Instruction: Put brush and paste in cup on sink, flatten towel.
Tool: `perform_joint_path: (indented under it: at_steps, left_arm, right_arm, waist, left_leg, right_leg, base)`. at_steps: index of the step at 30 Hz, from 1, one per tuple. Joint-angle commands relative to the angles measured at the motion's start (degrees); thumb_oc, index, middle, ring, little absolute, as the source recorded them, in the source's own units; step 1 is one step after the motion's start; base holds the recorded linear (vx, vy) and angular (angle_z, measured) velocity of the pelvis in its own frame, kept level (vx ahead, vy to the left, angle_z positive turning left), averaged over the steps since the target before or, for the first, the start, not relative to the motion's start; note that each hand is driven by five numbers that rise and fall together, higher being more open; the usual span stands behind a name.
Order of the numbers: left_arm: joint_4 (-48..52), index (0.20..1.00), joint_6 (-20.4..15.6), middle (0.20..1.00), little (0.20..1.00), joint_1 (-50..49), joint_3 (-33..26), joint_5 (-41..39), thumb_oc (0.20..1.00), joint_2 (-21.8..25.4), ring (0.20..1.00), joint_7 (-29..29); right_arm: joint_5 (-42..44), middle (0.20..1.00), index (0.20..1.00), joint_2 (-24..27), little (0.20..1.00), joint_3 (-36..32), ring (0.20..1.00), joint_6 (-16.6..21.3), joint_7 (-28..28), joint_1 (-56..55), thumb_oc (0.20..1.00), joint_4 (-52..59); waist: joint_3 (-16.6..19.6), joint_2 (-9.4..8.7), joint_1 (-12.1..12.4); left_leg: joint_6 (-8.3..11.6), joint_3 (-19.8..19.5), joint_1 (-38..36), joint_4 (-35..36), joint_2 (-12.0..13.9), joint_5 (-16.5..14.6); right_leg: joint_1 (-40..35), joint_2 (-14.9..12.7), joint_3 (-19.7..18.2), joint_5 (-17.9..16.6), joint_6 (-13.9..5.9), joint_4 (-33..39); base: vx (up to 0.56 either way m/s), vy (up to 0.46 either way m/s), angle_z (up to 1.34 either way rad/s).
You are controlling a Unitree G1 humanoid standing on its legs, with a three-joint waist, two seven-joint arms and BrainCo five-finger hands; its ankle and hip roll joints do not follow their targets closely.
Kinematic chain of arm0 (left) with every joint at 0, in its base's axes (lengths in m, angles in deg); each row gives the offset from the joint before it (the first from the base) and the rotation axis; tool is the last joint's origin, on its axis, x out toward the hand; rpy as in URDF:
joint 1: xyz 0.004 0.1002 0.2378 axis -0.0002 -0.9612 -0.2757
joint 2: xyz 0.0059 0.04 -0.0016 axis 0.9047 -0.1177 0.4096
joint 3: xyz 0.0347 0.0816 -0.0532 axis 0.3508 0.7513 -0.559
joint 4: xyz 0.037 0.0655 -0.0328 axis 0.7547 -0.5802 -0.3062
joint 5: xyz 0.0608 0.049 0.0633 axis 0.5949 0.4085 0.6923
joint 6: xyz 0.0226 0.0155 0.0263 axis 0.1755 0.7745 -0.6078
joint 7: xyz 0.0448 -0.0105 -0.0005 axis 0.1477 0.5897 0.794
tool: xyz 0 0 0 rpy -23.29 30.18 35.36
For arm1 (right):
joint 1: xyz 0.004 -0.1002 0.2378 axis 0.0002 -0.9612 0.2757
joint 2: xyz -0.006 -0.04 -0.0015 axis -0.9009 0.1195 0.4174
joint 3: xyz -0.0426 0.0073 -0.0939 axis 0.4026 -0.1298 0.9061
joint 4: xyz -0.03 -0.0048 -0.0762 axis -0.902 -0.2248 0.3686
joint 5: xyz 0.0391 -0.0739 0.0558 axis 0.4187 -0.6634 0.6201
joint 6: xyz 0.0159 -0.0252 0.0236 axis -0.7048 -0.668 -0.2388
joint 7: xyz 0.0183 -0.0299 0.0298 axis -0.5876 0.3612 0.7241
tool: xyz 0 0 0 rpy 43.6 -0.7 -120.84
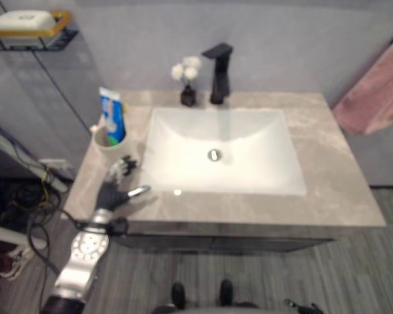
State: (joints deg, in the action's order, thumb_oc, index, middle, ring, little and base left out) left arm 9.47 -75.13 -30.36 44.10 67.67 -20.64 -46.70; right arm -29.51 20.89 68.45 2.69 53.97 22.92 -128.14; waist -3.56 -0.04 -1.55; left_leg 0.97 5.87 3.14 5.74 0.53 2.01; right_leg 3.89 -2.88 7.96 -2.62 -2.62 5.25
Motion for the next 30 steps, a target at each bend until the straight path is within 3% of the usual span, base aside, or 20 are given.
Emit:
perform_joint_path:
  at_steps: [1,30]
  left_arm:
    - [-0.5,1.0,-4.0,1.0,1.0,3.8,-5.0,1.3,1.0,1.1,1.0,2.0]
    - [-2.8,1.0,-4.3,1.0,1.0,6.9,-8.0,3.8,1.0,4.8,1.0,4.5]
  right_arm:
    - [0.3,1.0,1.0,0.9,1.0,1.8,1.0,1.1,-1.5,1.1,1.0,-1.9]
    - [-0.7,1.0,1.0,2.7,1.0,1.7,1.0,1.3,-0.2,-0.2,1.0,-1.2]
  waist:
    - [-0.3,-1.99,-0.8]
    - [-2.1,-3.22,-1.4]
  left_leg:
    - [-1.02,3.4,-0.4,-0.7,1.5,-6.8]
    - [-1.06,3.5,1.8,-0.7,1.3,-6.7]
  right_leg:
    - [0.9,-1.5,-1.4,4.1,-2.66,-0.3]
    - [3.3,-1.5,-1.7,3.7,-3.23,-0.3]
  base:
    - [0.0,0.0,0.0]
    - [0.02,0.012,-0.01]
